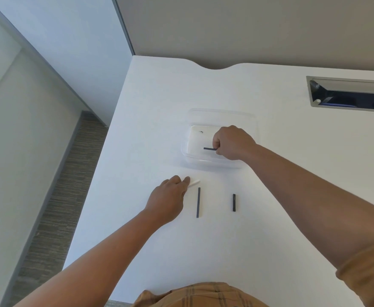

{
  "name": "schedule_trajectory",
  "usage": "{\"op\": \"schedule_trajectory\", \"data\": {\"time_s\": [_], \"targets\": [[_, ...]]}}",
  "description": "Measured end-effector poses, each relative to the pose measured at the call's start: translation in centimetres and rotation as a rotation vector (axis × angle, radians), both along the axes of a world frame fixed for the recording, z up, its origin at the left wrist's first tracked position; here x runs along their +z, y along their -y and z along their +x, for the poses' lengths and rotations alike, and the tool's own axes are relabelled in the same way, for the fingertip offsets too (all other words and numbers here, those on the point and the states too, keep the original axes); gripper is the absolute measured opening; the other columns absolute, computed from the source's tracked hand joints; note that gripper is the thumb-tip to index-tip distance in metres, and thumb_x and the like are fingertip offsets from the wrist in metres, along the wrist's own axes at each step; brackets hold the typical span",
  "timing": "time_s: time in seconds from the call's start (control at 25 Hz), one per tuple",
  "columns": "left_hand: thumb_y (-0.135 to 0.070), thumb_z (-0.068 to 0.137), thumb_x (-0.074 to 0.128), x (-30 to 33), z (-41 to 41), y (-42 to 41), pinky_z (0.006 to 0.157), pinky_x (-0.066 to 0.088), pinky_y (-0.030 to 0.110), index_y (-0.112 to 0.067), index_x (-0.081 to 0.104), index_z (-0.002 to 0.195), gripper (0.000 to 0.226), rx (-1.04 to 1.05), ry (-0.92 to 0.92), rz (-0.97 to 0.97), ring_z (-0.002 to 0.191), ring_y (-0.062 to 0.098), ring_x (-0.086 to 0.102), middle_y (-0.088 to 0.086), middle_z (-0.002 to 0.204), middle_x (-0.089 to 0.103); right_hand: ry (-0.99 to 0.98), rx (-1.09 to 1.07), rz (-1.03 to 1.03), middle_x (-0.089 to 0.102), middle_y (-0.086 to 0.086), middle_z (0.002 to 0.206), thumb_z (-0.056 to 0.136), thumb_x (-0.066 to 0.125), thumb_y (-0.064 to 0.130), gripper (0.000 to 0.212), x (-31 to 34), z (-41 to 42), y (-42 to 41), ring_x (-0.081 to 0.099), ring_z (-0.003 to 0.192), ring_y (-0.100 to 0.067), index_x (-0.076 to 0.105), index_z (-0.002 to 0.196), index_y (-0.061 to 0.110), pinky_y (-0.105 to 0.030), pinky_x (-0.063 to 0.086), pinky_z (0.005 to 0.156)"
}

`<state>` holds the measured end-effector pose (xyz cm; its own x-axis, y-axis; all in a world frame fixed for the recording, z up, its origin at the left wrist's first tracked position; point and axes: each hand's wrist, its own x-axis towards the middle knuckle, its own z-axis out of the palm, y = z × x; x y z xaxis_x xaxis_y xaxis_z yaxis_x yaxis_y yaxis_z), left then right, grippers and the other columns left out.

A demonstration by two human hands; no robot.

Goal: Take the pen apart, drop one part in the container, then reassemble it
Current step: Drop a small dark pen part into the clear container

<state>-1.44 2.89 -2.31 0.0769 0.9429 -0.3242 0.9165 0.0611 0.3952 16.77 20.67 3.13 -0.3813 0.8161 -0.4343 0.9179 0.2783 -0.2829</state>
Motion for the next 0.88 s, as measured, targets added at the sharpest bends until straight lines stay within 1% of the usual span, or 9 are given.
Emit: {"op": "schedule_trajectory", "data": {"time_s": [0.12, 0.24, 0.56, 0.68, 0.76, 0.88], "targets": [[-0.015, 0.103, 0.04, -0.1, -0.1, 0.2, 0.077, 0.053, 0.042, -0.022, 0.044, 0.148, 0.046, -0.002, 0.005, -0.007, 0.1, 0.025, 0.054, -0.001, 0.112, 0.057, 0.031, 0.02, -0.032, 0.07, -0.005, 0.1, 0.082, 0.069, 0.004, 0.022, -0.5, -0.3, -0.6, 0.067, 0.092, -0.032, 0.068, 0.081, 0.025, -0.037, 0.057, 0.077], [-0.015, 0.103, 0.04, -0.2, -0.1, 0.1, 0.076, 0.052, 0.04, -0.022, 0.043, 0.149, 0.046, 0.004, 0.013, -0.003, 0.099, 0.025, 0.053, 0.0, 0.112, 0.057, 0.07, 0.042, -0.057, 0.071, -0.005, 0.1, 0.081, 0.069, 0.003, 0.021, -0.9, -0.4, -0.9, 0.067, 0.093, -0.032, 0.068, 0.081, 0.024, -0.038, 0.058, 0.078], [-0.014, 0.102, 0.042, -0.4, -0.1, 0.2, 0.076, 0.052, 0.041, -0.022, 0.044, 0.149, 0.047, 0.007, 0.023, 0.004, 0.095, 0.025, 0.053, 0.0, 0.111, 0.058, 0.067, 0.043, -0.082, 0.07, -0.004, 0.098, 0.078, 0.071, 0.003, 0.022, -1.3, -0.4, -1.1, 0.067, 0.09, -0.03, 0.065, 0.077, 0.024, -0.034, 0.054, 0.072], [-0.014, 0.102, 0.042, -0.4, -0.1, 0.3, 0.076, 0.051, 0.04, -0.022, 0.044, 0.149, 0.047, 0.008, 0.027, 0.007, 0.095, 0.025, 0.053, 0.0, 0.11, 0.058, 0.062, 0.034, -0.084, 0.071, -0.005, 0.099, 0.078, 0.074, 0.004, 0.016, -1.5, -0.2, -1.1, 0.067, 0.089, -0.03, 0.071, 0.085, 0.018, -0.035, 0.056, 0.074], [-0.013, 0.102, 0.043, -0.4, -0.1, 0.3, 0.076, 0.051, 0.041, -0.021, 0.045, 0.148, 0.047, 0.01, 0.032, 0.012, 0.094, 0.026, 0.053, 0.001, 0.109, 0.058, 0.053, 0.024, -0.087, 0.071, -0.005, 0.099, 0.079, 0.075, 0.004, 0.016, -1.5, -0.2, -1.1, 0.067, 0.089, -0.03, 0.073, 0.09, 0.015, -0.035, 0.056, 0.074], [-0.014, 0.102, 0.043, -0.5, -0.1, 0.3, 0.076, 0.052, 0.042, -0.021, 0.045, 0.148, 0.047, 0.006, 0.036, 0.016, 0.094, 0.026, 0.053, 0.001, 0.109, 0.059, 0.041, 0.019, -0.085, 0.071, -0.005, 0.1, 0.078, 0.076, 0.006, 0.015, -1.6, 0.0, -1.1, 0.067, 0.089, -0.03, 0.072, 0.088, 0.017, -0.035, 0.056, 0.074]]}}
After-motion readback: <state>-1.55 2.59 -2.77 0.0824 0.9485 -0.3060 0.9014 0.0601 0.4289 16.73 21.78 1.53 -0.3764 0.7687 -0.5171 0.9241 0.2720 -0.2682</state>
